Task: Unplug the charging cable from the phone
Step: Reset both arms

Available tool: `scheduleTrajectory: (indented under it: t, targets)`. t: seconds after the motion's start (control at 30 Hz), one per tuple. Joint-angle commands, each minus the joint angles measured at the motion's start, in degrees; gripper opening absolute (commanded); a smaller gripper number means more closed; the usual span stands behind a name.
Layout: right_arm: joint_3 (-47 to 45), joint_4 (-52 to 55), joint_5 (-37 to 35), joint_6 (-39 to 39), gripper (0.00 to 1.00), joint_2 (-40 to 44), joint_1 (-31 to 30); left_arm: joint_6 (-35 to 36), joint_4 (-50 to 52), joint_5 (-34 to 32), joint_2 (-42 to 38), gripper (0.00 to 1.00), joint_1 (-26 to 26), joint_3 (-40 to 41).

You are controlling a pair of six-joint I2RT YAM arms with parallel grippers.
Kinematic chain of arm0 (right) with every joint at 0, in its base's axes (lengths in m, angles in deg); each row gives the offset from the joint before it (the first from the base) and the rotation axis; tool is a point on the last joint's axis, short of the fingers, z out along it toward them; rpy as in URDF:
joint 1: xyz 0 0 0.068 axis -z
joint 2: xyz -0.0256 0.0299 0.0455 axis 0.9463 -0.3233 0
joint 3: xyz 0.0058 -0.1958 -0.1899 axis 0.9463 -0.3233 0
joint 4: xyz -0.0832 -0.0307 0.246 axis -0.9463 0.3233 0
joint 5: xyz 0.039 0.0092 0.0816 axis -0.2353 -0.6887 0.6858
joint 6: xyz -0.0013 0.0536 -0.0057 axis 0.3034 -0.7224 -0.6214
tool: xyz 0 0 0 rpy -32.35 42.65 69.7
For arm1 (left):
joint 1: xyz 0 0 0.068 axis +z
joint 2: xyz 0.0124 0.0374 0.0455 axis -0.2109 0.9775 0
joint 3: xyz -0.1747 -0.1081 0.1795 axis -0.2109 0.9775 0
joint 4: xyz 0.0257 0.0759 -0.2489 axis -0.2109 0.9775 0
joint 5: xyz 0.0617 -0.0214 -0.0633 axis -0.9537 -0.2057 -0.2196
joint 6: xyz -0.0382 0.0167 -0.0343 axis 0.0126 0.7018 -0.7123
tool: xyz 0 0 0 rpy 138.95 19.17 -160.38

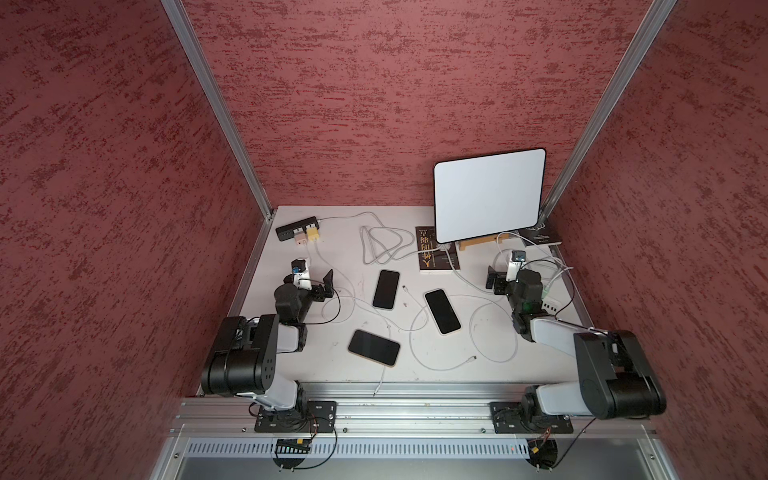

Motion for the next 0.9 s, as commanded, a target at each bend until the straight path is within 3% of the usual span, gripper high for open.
scheduleTrajectory:
  t: [0.0, 0.1, 0.23, 0.47, 0.87]
  targets:
    - [-2.3, -12.3, 1.1, -0.4, 0.99, -3.2, 0.5, -0.1, -0.1, -1.2, 0.0, 1.0, -0.1, -0.9]
    - [-5.2, -20.9, 0.6, -0.3, 0.99, -6.7, 0.6, -0.4, 1.5, -1.9, 0.0, 1.0, -0.1, -1.7]
    - [-5.9, -21.6, -3.5, -1.8, 0.99, -6.4, 0.6, -0.5, 1.9, -2.1, 0.0, 1.0, -0.1, -1.9]
    - [-2.6, -15.3, -3.9, -1.9, 0.99, -6.4, 0.6, -0.9, 2.9, -2.7, 0.0, 1.0, 0.1, -2.5]
    - [-2.3, -14.9, -3.6, -1.8, 0.99, -6.5, 0.4, -1.4, 5.2, -3.9, 0.0, 1.0, 0.1, -3.8]
